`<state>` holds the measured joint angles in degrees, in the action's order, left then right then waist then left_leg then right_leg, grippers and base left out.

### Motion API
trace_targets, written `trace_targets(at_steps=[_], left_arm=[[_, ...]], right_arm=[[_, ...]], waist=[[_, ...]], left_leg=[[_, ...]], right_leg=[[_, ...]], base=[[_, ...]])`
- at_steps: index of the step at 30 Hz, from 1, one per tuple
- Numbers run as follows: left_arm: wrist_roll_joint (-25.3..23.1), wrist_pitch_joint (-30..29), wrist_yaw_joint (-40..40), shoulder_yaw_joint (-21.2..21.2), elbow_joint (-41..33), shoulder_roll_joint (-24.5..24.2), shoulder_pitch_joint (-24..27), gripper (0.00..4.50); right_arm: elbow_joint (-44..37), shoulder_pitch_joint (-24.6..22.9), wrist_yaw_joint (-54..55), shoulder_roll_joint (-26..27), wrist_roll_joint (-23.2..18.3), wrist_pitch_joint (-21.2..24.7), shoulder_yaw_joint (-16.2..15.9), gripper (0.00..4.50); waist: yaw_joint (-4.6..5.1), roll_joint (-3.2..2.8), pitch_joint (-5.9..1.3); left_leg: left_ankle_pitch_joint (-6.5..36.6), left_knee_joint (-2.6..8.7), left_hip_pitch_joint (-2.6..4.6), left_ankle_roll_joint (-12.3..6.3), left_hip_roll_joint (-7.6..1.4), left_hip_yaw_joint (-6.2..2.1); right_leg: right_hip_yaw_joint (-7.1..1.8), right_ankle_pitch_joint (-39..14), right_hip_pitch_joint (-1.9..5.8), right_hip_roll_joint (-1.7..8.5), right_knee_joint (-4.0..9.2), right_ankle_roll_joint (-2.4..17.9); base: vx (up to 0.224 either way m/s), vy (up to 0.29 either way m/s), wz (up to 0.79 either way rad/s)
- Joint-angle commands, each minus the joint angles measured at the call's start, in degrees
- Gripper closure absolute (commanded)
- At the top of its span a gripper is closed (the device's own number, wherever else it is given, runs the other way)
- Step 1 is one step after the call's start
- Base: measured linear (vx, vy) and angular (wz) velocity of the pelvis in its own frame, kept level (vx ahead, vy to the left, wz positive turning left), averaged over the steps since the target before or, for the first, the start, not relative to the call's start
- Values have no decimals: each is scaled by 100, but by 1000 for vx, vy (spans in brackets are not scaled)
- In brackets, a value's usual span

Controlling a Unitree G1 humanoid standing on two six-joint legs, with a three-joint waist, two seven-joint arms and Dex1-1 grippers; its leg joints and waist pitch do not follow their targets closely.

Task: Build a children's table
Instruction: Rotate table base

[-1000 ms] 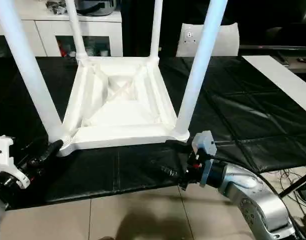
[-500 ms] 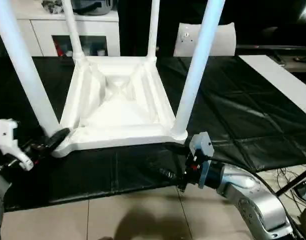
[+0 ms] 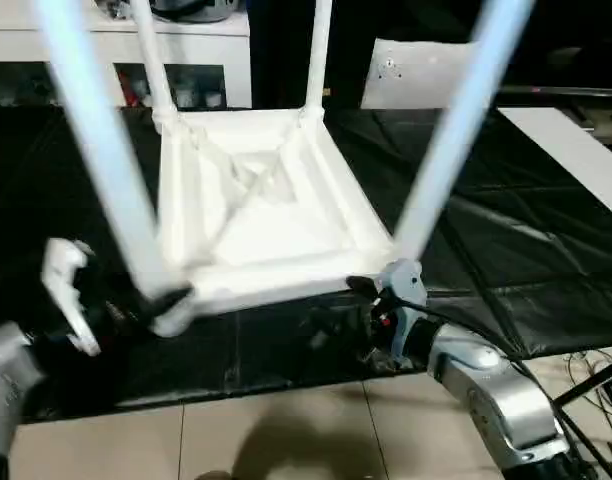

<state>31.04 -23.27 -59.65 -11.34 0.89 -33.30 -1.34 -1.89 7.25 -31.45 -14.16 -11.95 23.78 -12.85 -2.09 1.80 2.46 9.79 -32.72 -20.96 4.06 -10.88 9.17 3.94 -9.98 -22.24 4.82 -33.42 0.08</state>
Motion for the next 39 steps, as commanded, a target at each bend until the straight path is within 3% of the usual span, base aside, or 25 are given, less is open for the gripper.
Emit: trace_targets(at_steps=[1, 5, 7, 9, 14, 16, 21, 27, 29, 32, 36, 39], left_arm=[[129, -202, -69, 287, -497, 55, 43, 3], [295, -498, 36, 549, -1109, 161, 80, 3], [492, -677, 134, 673, -1357, 289, -27, 3], [614, -791, 209, 763, -1557, 380, -91, 3], [834, -1039, 293, 920, -1883, 512, -145, 3], [933, -1217, 353, 1188, -2152, 678, -203, 3], [955, -1314, 489, 1524, -2196, 963, -436, 3], [676, -1182, 590, 1988, -1895, 1522, -923, 3], [518, -1085, 615, 2169, -1627, 1807, -1197, 3], [372, -931, 609, 2317, -1350, 1966, -1401, 3], [-260, -172, 741, 2457, -494, 2242, -1843, 3], [-568, 251, 865, 2390, 68, 2374, -2182, 3]], right_arm=[[154, 148, 258, 18, 204, 113, 29, 0], [604, 359, 694, 70, 560, 282, -32, 0], [936, 521, 835, 80, 731, 284, -74, 0], [1204, 668, 952, 135, 841, 204, -90, 0], [1655, 1002, 1081, 350, 889, -27, -76, 0], [2022, 1332, 1143, 531, 932, -224, -76, 0], [2488, 1690, 1191, 697, 1027, -448, -80, 0], [3004, 2016, 1207, 815, 1072, -697, -22, 0], [3251, 2152, 1224, 887, 1101, -822, 22, 0], [3478, 2270, 1237, 959, 1096, -942, 81, 0], [3970, 2532, 1427, 1042, 1134, -1236, 206, 0], [4276, 2693, 1498, 1062, 1094, -1470, 394, 0]], waist=[[23, -91, -276], [40, -37, -283], [50, -19, -274], [50, -43, -267], [88, -33, -265], [188, -36, -261], [289, -31, -261], [328, 27, -266], [319, 4, -268], [308, 7, -296], [332, -15, -314], [318, -1, -316]], left_leg=[[1982, 461, 78, 202, -213, -5], [1475, 417, 28, 149, -185, 41], [1560, 409, 38, 167, -178, 58], [1678, 393, 55, 217, -178, 64], [1804, 400, 50, 291, -181, 49], [1985, 388, 50, 321, -181, 37], [2196, 365, 58, 389, -186, 26], [2151, 329, 38, 360, -178, 39], [2115, 301, 58, 344, -172, 58], [1899, 297, 18, 315, -168, 53], [1749, 279, 13, 257, -168, 62], [1800, 270, 24, 248, -168, 63]], right_leg=[[-288, -1448, 145, 273, 324, 976], [-313, -1311, 167, 238, 291, 927], [-315, -1554, 158, 228, 308, 873], [-318, -1763, 133, 214, 321, 804], [-301, -1834, 138, 187, 315, 733], [-290, -2010, 125, 182, 333, 712], [-282, -2115, 102, 169, 343, 716], [-281, -2064, 107, 174, 349, 740], [-291, -2075, 88, 175, 362, 747], [-287, -1815, 139, 172, 325, 775], [-281, -1573, 153, 167, 310, 897], [-278, -1702, 157, 172, 328, 877]], base=[[0, 0, 0], [0, 0, 0], [0, 0, 0], [0, 0, 0], [0, 0, 0], [0, 0, 0], [0, 0, 0], [0, 0, 0], [0, 0, 0], [0, 0, 0], [0, 0, 0], [0, 0, 0]])
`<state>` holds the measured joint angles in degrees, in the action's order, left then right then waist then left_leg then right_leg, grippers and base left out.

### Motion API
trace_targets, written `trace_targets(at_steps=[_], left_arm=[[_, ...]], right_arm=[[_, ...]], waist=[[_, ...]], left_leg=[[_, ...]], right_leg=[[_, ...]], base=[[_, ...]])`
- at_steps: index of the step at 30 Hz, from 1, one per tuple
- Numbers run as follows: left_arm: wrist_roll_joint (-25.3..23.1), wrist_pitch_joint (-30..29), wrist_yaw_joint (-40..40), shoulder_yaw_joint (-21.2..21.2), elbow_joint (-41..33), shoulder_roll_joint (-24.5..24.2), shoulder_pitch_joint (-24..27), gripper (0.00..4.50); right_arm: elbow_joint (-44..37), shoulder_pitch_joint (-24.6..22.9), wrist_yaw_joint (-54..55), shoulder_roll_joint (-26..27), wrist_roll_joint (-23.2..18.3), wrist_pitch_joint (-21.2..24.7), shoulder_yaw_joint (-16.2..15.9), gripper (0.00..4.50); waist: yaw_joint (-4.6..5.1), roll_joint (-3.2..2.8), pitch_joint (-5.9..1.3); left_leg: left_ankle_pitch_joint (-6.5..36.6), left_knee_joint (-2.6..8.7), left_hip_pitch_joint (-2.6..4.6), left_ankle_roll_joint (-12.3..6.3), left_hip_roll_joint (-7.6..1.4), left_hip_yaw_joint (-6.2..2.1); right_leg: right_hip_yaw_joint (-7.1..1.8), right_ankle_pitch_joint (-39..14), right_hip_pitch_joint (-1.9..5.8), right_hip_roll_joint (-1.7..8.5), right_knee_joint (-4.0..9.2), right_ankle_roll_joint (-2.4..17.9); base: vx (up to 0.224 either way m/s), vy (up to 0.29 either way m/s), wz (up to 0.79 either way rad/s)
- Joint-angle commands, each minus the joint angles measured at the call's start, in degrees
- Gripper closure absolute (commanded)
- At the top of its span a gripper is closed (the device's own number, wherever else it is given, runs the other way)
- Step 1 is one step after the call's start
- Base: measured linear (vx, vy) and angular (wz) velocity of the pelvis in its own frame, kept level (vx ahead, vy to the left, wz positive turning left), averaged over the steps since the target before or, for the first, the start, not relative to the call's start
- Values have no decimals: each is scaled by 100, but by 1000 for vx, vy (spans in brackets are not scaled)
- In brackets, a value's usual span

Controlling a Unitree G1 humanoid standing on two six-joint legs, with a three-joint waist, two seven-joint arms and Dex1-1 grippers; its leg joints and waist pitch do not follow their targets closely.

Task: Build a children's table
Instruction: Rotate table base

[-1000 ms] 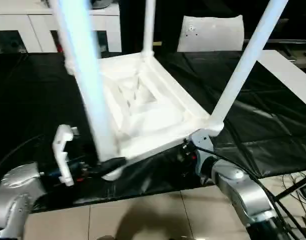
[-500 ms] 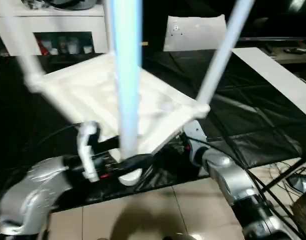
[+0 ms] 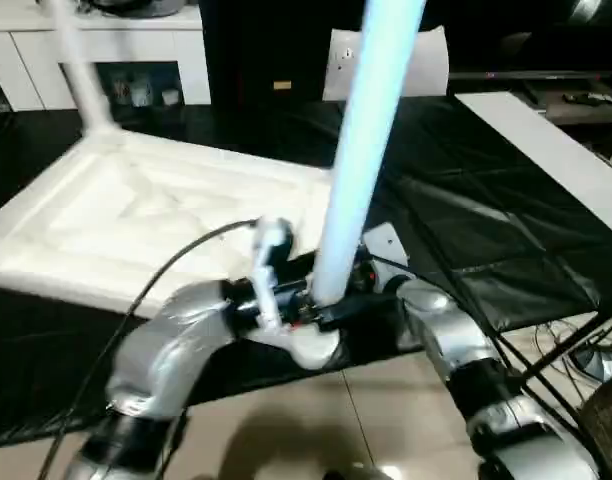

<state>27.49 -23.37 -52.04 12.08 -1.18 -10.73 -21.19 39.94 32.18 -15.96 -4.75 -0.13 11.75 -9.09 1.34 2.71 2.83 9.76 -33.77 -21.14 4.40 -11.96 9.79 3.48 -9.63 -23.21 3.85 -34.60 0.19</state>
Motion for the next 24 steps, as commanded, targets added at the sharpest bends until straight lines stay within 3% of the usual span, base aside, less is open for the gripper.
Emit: trace_targets(at_steps=[1, 2, 5, 7, 8, 12, 14, 16, 17, 18, 21, 23, 24], left_arm=[[-252, 361, 153, 7, 416, 180, -300, 3], [-315, 553, 282, -46, 639, 306, -500, 3], [-445, 820, 419, -58, 882, 401, -685, 3], [-660, 1036, 681, -121, 1167, 408, -853, 3], [-715, 1078, 778, -199, 1245, 376, -855, 3], [-829, 1134, 1012, -447, 1085, 222, -474, 3], [-836, 1129, 1025, -455, 1073, 216, -456, 3], [-859, 1030, 1163, -533, 732, 70, -39, 3], [-890, 961, 1261, -553, 482, -60, 252, 3], [-904, 816, 1370, -607, 253, -172, 525, 3], [-964, 670, 1542, -735, -7, -301, 878, 3], [-979, 590, 1725, -895, -192, -326, 1089, 3], [-1002, 538, 2097, -1195, -472, -256, 1349, 3]], right_arm=[[172, 234, -45, 121, -101, -340, 71, 0], [294, 286, -61, 106, -121, -449, 146, 0], [395, 318, -3, 41, -69, -566, 181, 0], [298, 249, 3, -105, -150, -617, 339, 0], [177, 168, -40, -188, -215, -621, 424, 0], [-474, -256, -60, -367, -324, -608, 678, 0], [-503, -274, -62, -370, -333, -604, 689, 0], [-1271, -688, -83, -377, -519, -380, 829, 0], [-1829, -982, -78, -359, -673, -161, 913, 0], [-2441, -1285, -198, -312, -975, 53, 964, 0], [-3224, -1657, -260, -295, -1211, 392, 941, 0], [-3634, -1860, -125, -274, -1180, 509, 928, 0], [-4151, -2123, -199, -301, -1344, 620, 871, 0]], waist=[[-18, -92, -350], [-32, -121, -357], [-50, -111, -369], [-66, -156, -382], [-60, -141, -382], [-86, -211, -365], [-70, -178, -356], [-75, -306, -325], [-55, -254, -313], [-39, -242, -324], [-43, -308, -301], [-28, -293, -257], [-10, -275, -245]], left_leg=[[1804, 375, 38, 205, -57, 1], [1818, 368, 60, 221, -61, -1], [1692, 361, 56, 180, -72, 7], [1560, 351, 49, 129, -76, 8], [1516, 346, 39, 77, -60, 18], [1545, 350, 29, 20, -63, 12], [1638, 354, 26, -12, -53, 19], [1856, 365, 53, 34, -57, 5], [1944, 379, 37, 26, -75, 1], [1984, 383, 24, -5, -56, -5], [2123, 397, 45, -9, -66, -23], [2340, 384, 72, 60, -42, -31], [2457, 351, 105, 97, -18, -36]], right_leg=[[-233, -1752, 252, 271, 452, 863], [-232, -1716, 250, 273, 439, 912], [-232, -1457, 268, 276, 420, 1021], [-228, -1150, 294, 274, 389, 1116], [-226, -1064, 303, 266, 390, 1152], [-221, -1198, 333, 271, 397, 1158], [-211, -1459, 323, 263, 429, 1094], [-206, -1859, 288, 268, 481, 1007], [-207, -1960, 295, 267, 504, 932], [-206, -2175, 283, 239, 498, 802], [-204, -2501, 239, 233, 540, 699], [-178, -3222, 166, 231, 639, 415], [-150, -3630, 109, 224, 694, 249]], base=[[0, 0, 0], [0, 0, 0], [0, 0, 0], [0, 0, 0], [0, 0, 0], [0, 0, 0], [0, 0, 0], [0, 0, 0], [0, 0, 0], [0, 0, 0], [0, 0, 0], [0, 0, 0], [0, 0, 0]])
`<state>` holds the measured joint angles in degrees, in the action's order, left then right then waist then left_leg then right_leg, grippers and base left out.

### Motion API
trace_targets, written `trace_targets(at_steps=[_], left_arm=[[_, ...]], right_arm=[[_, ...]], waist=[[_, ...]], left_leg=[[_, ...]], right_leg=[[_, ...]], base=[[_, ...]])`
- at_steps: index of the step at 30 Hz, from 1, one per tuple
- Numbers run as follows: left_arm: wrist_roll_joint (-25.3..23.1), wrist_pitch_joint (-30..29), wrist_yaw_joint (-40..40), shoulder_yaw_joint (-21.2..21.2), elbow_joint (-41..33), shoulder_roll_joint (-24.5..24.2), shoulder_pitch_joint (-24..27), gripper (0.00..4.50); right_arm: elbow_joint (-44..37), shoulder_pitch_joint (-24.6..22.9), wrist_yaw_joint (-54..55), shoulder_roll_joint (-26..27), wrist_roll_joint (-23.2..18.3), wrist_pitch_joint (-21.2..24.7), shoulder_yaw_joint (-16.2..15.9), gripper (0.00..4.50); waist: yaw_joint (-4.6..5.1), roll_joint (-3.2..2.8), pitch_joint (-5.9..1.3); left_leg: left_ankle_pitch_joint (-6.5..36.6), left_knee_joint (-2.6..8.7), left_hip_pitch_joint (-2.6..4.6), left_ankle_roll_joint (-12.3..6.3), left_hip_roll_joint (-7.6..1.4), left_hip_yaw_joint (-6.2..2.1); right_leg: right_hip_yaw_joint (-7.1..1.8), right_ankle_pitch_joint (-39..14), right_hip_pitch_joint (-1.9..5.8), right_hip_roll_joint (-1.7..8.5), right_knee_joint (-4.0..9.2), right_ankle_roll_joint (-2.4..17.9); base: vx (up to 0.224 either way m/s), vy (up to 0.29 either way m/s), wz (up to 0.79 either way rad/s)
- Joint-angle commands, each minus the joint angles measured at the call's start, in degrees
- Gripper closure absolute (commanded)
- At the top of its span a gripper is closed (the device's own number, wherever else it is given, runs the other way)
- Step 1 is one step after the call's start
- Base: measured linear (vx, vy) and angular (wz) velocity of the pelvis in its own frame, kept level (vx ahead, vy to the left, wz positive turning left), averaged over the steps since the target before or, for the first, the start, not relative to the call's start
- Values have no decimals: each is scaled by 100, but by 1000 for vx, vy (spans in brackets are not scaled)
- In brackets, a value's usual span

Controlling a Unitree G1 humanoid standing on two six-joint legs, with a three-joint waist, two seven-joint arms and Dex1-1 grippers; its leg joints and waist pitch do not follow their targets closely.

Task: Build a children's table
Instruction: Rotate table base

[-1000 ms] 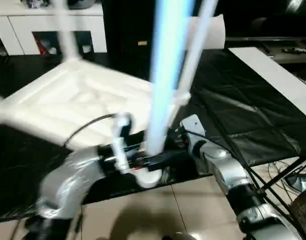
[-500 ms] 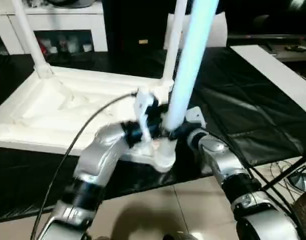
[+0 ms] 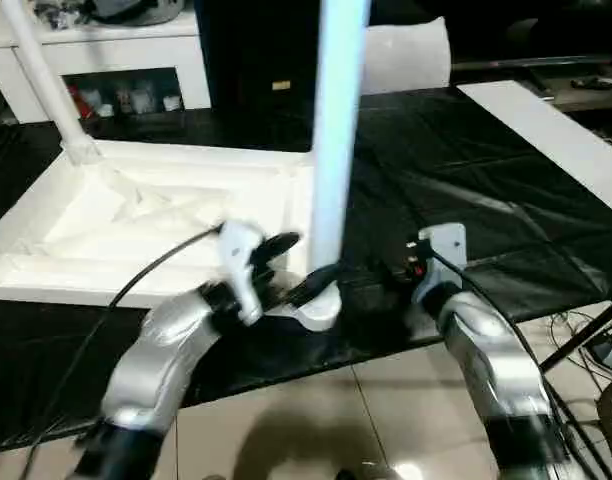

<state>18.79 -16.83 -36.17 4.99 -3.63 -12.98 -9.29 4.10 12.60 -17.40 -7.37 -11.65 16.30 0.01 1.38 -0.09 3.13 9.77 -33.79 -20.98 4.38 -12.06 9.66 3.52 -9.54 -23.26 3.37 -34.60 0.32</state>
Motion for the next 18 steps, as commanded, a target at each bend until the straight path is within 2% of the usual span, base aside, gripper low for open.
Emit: trace_targets(at_steps=[1, 2, 3, 4, 5, 6, 7, 8, 9, 10, 11, 12, 13, 14, 15, 16, 17, 18], left_arm=[[-138, -121, 604, -548, -293, -8, 209, 3], [-178, -92, 898, -722, -456, 94, 335, 3], [-339, 0, 1279, -898, -620, 221, 478, 3], [-407, 32, 1447, -941, -701, 249, 547, 3], [-484, 71, 1581, -968, -768, 268, 613, 3], [-596, 73, 1871, -1020, -936, 334, 772, 3], [-612, 62, 1936, -1035, -972, 356, 805, 3], [-634, 43, 2028, -1060, -1021, 393, 848, 3], [-647, 59, 2140, -1101, -1127, 472, 935, 3], [-708, 104, 2201, -1067, -1314, 537, 1068, 3], [-731, 137, 2190, -1038, -1373, 542, 1114, 3], [-676, 130, 2050, -934, -1478, 506, 1184, 3], [-579, 91, 1865, -804, -1631, 468, 1286, 3], [-542, 66, 1805, -766, -1679, 456, 1318, 3], [-458, 40, 1659, -685, -1765, 407, 1386, 3], [-394, 60, 1497, -604, -1826, 314, 1454, 3], [-394, 60, 1497, -604, -1826, 314, 1454, 3], [-411, 31, 1500, -600, -1855, 241, 1532, 3]], right_arm=[[-686, -223, -131, -52, -277, 206, -55, 0], [-952, -374, -185, -46, -372, 190, -66, 0], [-1130, -504, -114, 28, -308, -171, -54, 0], [-1221, -562, -43, 76, -239, -335, -37, 0], [-1325, -619, -29, 133, -321, -349, -4, 0], [-1680, -772, 41, 222, -737, 305, 124, 0], [-1754, -805, 67, 236, -829, 487, 155, 0], [-1851, -848, 112, 253, -947, 737, 197, 0], [-1919, -949, 233, 240, -791, 820, 186, 0], [-1980, -1122, 337, 205, -545, 820, 131, 0], [-2006, -1176, 349, 179, -462, 814, 93, 0], [-2090, -1249, 305, 160, -527, 881, 59, 0], [-2205, -1355, 260, 135, -599, 953, 3, 0], [-2230, -1386, 255, 129, -609, 964, -14, 0], [-2269, -1446, 251, 118, -614, 986, -49, 0], [-2296, -1496, 223, 72, -600, 1036, -106, 0], [-2296, -1496, 223, 72, -600, 1036, -106, 0], [-2367, -1555, 162, -14, -629, 1169, -183, 0]], waist=[[-12, 3, -274], [2, 0, -252], [17, 35, -239], [45, 25, -225], [86, 2, -232], [162, 33, -205], [211, 12, -189], [271, -46, -187], [326, -40, -149], [326, -101, -122], [225, -132, -58], [41, -42, -77], [-4, 23, -8], [-22, 259, 20], [153, 254, 100], [159, 284, 10], [129, 92, -54], [133, -186, 32]], left_leg=[[2453, 351, 72, 107, -4, -30], [2556, 350, 75, 106, 12, -47], [2666, 345, 68, 134, -4, -68], [2713, 339, 58, 132, 17, -73], [2864, 335, 67, 138, 39, -108], [3090, 360, 81, 130, 31, -161], [3184, 385, 86, 116, 33, -192], [3457, 464, 50, 117, -30, -269], [3929, 602, 38, 141, -127, -364], [4262, 702, 28, 162, -196, -412], [4972, 1088, -129, 252, -419, -444], [5180, 1216, -138, 192, -527, -296], [5251, 1241, -73, 196, -458, -172], [4201, 36, 674, 307, 157, 49], [2294, -893, 777, 116, 416, -161], [1833, -719, 408, 63, 344, -269], [2680, -62, 300, 178, 55, -373], [4543, 725, -219, 242, -302, -627]], right_leg=[[-148, -3722, 130, 276, 702, 159], [-112, -3973, 95, 269, 753, 6], [-67, -4151, 88, 283, 794, -133], [-31, -4254, 77, 275, 832, -197], [41, -4384, 76, 272, 885, -293], [145, -4387, 94, 252, 940, -338], [184, -4270, 133, 228, 958, -322], [268, -4027, 230, 255, 956, -293], [333, -3650, 322, 231, 916, -201], [335, -3343, 392, 226, 792, -99], [258, -2512, 612, 191, 205, 125], [-1, -1686, 606, 222, -281, 200], [-65, -2231, 488, 159, -248, 160], [51, -5572, -493, 217, 1146, -372], [13, -7159, -653, 868, 1541, -436], [58, -6907, -167, 992, 1353, -437], [466, -5418, 222, 714, 1056, -424], [569, -3372, 718, 321, 220, -271]], base=[[0, 0, 0], [0, 0, 0], [0, 0, 0], [0, 0, 0], [0, 0, 0], [0, 0, 0], [0, 0, 0], [-37, 47, -18], [-37, 47, -18], [0, 0, 0], [-65, -4, 3], [-65, -4, 3], [0, 0, 0], [1, -67, 9], [1, -67, 9], [5, 47, -30], [46, 125, -47], [46, 125, -47]])
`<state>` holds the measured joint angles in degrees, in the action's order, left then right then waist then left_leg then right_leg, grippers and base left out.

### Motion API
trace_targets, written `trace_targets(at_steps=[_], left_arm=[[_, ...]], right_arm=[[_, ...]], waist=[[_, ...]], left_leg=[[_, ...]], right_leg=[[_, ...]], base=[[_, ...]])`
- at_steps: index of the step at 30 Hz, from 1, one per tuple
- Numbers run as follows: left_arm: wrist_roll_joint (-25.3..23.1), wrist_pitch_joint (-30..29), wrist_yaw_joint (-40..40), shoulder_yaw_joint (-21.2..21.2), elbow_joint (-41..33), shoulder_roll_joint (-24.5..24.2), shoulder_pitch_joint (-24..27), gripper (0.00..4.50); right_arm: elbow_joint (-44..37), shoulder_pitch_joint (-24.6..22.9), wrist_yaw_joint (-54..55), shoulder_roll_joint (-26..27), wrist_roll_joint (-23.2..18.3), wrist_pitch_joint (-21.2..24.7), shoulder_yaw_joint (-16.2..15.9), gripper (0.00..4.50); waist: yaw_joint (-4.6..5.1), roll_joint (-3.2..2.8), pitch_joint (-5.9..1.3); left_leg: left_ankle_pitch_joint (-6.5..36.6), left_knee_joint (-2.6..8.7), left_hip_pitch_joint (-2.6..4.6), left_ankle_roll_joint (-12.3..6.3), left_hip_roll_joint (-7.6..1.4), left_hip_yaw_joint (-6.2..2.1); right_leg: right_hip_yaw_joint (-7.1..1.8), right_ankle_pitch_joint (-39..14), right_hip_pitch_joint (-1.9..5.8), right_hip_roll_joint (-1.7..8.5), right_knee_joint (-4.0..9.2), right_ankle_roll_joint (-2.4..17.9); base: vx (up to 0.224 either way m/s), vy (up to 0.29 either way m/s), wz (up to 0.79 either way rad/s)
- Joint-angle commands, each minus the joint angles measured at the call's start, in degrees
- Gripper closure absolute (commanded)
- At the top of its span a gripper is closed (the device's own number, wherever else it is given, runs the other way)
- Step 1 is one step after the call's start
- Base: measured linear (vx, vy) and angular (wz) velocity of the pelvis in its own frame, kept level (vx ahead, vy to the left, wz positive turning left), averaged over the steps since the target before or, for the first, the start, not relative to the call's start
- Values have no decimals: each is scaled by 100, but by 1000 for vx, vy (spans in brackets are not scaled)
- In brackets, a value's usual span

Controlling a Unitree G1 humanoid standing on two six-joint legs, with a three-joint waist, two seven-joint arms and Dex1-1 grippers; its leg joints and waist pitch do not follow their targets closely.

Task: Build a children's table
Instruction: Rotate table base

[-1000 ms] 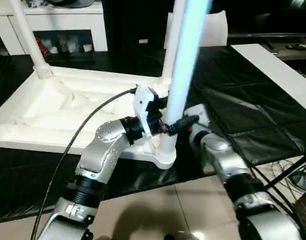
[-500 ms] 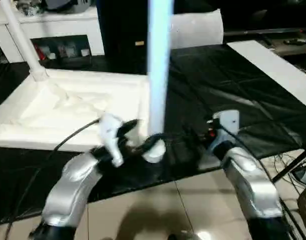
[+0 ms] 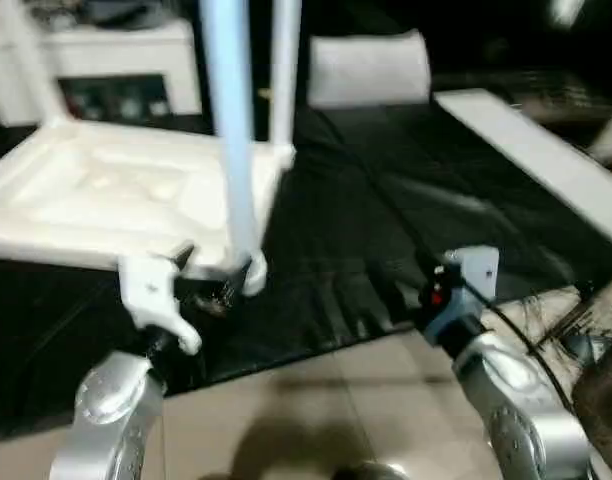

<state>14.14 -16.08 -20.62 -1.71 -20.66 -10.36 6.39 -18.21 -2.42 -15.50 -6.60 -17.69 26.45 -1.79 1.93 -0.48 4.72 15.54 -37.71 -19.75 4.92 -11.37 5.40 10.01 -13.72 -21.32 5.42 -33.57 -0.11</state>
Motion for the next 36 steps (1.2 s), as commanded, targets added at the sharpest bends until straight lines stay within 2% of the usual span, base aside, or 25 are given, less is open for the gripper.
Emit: trace_targets(at_steps=[1, 2, 3, 4, 5, 6, 8, 12, 16, 17, 18, 19, 20, 21, 22, 24, 25, 26, 27, 28, 31, 32, 34, 35, 36], left_arm=[[55, -44, -55, 70, -152, -22, -36, 3], [86, -39, 2, 16, -167, 18, -24, 3], [146, -43, 144, -117, -249, 118, 4, 3], [118, -67, 233, -166, -269, 143, 6, 3], [116, -69, 238, -169, -270, 144, 6, 3], [79, -94, 306, -195, -292, 154, 15, 3], [-330, 150, 727, -320, -106, 214, -84, 3], [-286, 290, 977, -549, -93, 290, -95, 3], [-275, 211, 1029, -638, -240, 322, 40, 3], [-303, 235, 1038, -640, -282, 330, 91, 3], [-303, 235, 1038, -640, -282, 330, 91, 3], [-299, 212, 1092, -643, -336, 368, 143, 3], [-333, 236, 1163, -612, -394, 405, 199, 3], [-333, 236, 1164, -612, -394, 405, 199, 3], [-348, 245, 1183, -593, -403, 410, 209, 3], [-378, 264, 1200, -548, -374, 401, 181, 3], [-378, 264, 1200, -548, -374, 401, 181, 3], [-387, 248, 1209, -525, -336, 388, 127, 3], [-383, 245, 1207, -522, -323, 386, 109, 3], [-379, 232, 1203, -518, -300, 382, 73, 3], [-362, 213, 1152, -504, -254, 357, 9, 3], [-365, 210, 1147, -501, -247, 353, 2, 3], [-350, 163, 1040, -442, -138, 294, -116, 3], [-358, 136, 911, -339, -74, 207, -173, 3], [-354, 138, 885, -322, -67, 194, -176, 3]], right_arm=[[-136, -52, -27, -91, -25, 154, -3, 0], [-170, -59, -6, -113, -23, 214, -11, 0], [-287, -83, -3, -80, -118, 319, 38, 0], [-324, -92, -17, -50, -185, 337, 70, 0], [-327, -93, -18, -48, -189, 338, 72, 0], [-366, -106, -29, -28, -235, 358, 93, 0], [-351, -65, -104, -188, -50, 313, -87, 0], [-345, 44, -202, -219, -75, 353, -216, 0], [-365, 88, -291, -283, -62, 434, -324, 0], [-373, 88, -298, -277, -103, 498, -327, 0], [-373, 88, -298, -277, -103, 498, -327, 0], [-372, 109, -342, -310, -138, 553, -368, 0], [-364, 139, -403, -372, -124, 568, -443, 0], [-364, 139, -403, -372, -124, 568, -443, 0], [-357, 148, -418, -386, -106, 554, -463, 0], [-304, 159, -389, -378, -40, 462, -438, 0], [-304, 159, -389, -378, -40, 462, -438, 0], [-274, 163, -342, -382, 24, 382, -407, 0], [-268, 162, -328, -380, 36, 361, -396, 0], [-264, 156, -291, -365, 59, 314, -357, 0], [-259, 142, -165, -308, 61, 270, -237, 0], [-258, 140, -152, -304, 66, 261, -226, 0], [-264, 81, 88, -239, 133, 128, -33, 0], [-316, -13, 268, -190, 233, -52, 75, 0], [-326, -27, 288, -181, 244, -72, 85, 0]], waist=[[-134, -195, -170], [-118, -127, -132], [-89, 57, -220], [-98, 220, -196], [-55, 288, -121], [-73, 206, -228], [-33, 179, -180], [55, 74, -246], [165, 50, -168], [120, 134, -85], [-283, -167, -95], [-282, 25, -170], [-188, 310, -147], [-118, 396, 45], [-81, 409, -104], [-362, 230, -93], [-417, 162, -133], [-189, -7, -113], [121, -96, -336], [37, -91, -214], [84, -34, -295], [131, 136, -306], [82, 558, -559], [-237, 691, -563], [-120, 612, -610]], left_leg=[[4598, 1344, -490, 195, -470, -170], [4847, 1438, -243, -30, -464, -5], [4238, 1134, -36, 164, -319, -32], [3429, 755, 116, 284, -50, 82], [1958, -80, 534, 191, 280, 234], [1118, 25, 299, 32, 223, 105], [1592, 584, -173, 139, 4, -2], [2253, 829, -138, 169, -188, -56], [3557, 817, 201, 185, -147, -23], [3841, 1030, -208, 98, -76, -154], [4714, 1539, -805, 55, -10, -27], [3899, 1270, -560, -344, 99, 81], [2974, 711, -124, -430, 335, 164], [754, -886, 385, -590, 525, 125], [444, -991, 35, -659, 438, -9], [1315, -411, 0, -815, 25, -85], [1471, -153, 222, -864, 75, -2], [1944, 617, 477, -1104, 19, -400], [2011, 829, 1404, -869, -584, -938], [1771, 882, 1136, -782, -460, -678], [1010, 1071, 1114, -990, -218, -345], [698, 1167, 1086, -1131, -64, -130], [247, 692, 1097, -1193, 577, 225], [692, -235, 502, -1130, 951, 169], [-15, -613, -1, -761, 688, -165]], right_leg=[[-278, -1315, 703, 60, -594, 95], [-395, -101, 392, -27, -599, 278], [-737, -1750, 358, 216, -188, 152], [-748, -3575, 40, 333, 410, -115], [-604, -6037, -519, 557, 1121, -387], [-596, -5880, -131, 731, 1007, -322], [-387, -4382, 202, 384, 704, -366], [-376, -2712, 325, 348, 613, 56], [-197, -3666, 233, 283, 759, -76], [48, -3823, 529, 314, 632, -154], [-206, -2437, 1223, -92, -785, 11], [-597, -2610, 991, -26, -791, 63], [-717, -4485, 500, 200, 16, -92], [-693, -7396, -301, 935, 1293, 397], [-906, -7224, 292, 1187, 1163, 592], [-747, -5518, 888, 1206, 865, 817], [-549, -4789, 874, 930, 778, 981], [-74, -3231, 691, 9, 190, 863], [-365, -1471, -146, -210, -829, 361], [-408, -744, -297, -206, -1000, 0], [-283, 249, -522, -203, -948, 145], [-336, 688, -494, -130, -632, 359], [-947, 542, -2, 233, -3, 806], [-1826, -805, 652, 877, 503, 1725], [-2028, 834, 1002, 1149, 197, 2603]], base=[[-1, 66, -12], [0, 0, 0], [0, 0, 0], [0, -68, 0], [0, 0, 0], [0, 0, 0], [13, 2, -12], [0, 0, 0], [0, 0, 0], [0, 0, 0], [0, 0, 0], [-3, 6, 50], [128, -64, 75], [128, -64, 75], [169, -17, 63], [169, 59, 70], [149, 52, 101], [126, 30, 90], [126, 30, 90], [178, 49, 41], [215, 58, 8], [261, -1, -8], [283, -17, -4], [320, -36, 11], [320, -36, 11]])
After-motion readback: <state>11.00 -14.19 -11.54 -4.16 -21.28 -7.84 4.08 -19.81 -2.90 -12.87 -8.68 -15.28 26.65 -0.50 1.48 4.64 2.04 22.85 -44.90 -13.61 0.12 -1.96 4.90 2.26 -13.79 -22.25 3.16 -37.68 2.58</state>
